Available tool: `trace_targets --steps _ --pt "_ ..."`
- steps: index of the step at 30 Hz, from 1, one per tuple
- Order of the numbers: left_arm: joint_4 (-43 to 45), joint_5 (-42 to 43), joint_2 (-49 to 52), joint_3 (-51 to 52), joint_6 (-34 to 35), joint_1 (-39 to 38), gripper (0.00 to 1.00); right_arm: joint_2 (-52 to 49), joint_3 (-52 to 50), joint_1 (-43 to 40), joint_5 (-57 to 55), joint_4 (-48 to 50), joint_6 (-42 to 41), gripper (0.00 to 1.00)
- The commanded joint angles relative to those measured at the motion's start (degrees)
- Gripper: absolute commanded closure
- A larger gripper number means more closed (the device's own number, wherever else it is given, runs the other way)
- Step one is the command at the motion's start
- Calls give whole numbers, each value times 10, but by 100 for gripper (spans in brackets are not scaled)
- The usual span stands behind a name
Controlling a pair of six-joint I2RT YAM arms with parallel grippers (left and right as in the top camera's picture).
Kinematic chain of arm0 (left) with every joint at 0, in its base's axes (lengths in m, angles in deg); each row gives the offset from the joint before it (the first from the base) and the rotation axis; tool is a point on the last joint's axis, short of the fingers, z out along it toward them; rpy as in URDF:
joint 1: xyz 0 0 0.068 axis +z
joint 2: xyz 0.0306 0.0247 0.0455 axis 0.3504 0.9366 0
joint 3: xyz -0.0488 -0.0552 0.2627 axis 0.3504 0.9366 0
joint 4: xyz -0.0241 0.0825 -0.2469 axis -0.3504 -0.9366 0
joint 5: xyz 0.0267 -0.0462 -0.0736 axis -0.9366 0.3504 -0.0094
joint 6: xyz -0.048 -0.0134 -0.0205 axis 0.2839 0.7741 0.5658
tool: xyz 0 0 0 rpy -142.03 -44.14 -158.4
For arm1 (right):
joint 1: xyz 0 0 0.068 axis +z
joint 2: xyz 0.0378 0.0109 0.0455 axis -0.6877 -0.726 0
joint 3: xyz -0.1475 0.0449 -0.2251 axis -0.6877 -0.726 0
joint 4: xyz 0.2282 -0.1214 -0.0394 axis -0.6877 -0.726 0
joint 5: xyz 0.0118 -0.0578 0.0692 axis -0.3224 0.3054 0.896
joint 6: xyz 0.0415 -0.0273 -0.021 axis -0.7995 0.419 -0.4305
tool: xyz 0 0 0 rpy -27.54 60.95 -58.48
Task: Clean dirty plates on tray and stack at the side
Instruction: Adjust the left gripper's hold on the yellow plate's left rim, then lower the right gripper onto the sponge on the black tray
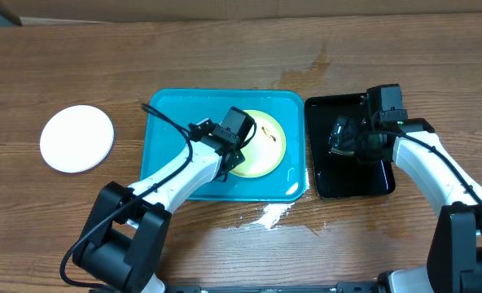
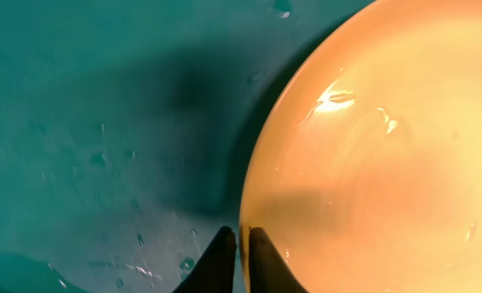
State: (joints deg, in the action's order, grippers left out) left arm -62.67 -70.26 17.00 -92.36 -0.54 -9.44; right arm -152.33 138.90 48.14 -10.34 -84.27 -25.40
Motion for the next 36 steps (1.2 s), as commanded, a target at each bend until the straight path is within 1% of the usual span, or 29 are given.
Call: trace_targets --steps 1,5,6,7,8,9,11,13,14,16,17,18,20,24,30,34,36 --pt "9 -78 6 7 -118 7 81 0 -3 1 -1 3 2 0" --pt "9 -122 6 6 -148 23 71 0 -3 1 -1 3 2 0" --pt "9 -123 6 6 -162 29 66 0 -3 1 -1 3 2 0" --pt "8 -115 6 6 -179 37 57 0 -3 1 -1 3 2 0" --pt "7 -98 6 6 -196 45 51 0 -3 1 -1 3 2 0" --pt "7 -77 6 6 -207 54 48 0 -3 1 -1 3 2 0" --pt "8 -2 6 6 -219 79 42 0 -3 1 -1 3 2 0" --pt "11 82 6 6 -225 100 41 0 -3 1 -1 3 2 0" --pt "15 140 6 6 -238 112 44 0 -3 1 -1 3 2 0" --pt "23 217 6 6 -259 126 45 0 -3 1 -1 3 2 0" --pt "27 253 6 6 -267 130 43 0 -3 1 -1 3 2 0" --pt "30 277 6 6 -270 132 38 0 -3 1 -1 3 2 0" --pt "37 295 3 6 -269 131 35 0 -3 1 -1 3 2 0" --pt "40 298 -6 6 -264 130 35 0 -3 1 -1 3 2 0" --pt "37 313 -18 6 -267 126 40 0 -3 1 -1 3 2 0" --pt "37 304 -18 6 -264 106 39 0 -3 1 -1 3 2 0" --pt "38 290 -15 6 -249 96 40 0 -3 1 2 3 2 0"
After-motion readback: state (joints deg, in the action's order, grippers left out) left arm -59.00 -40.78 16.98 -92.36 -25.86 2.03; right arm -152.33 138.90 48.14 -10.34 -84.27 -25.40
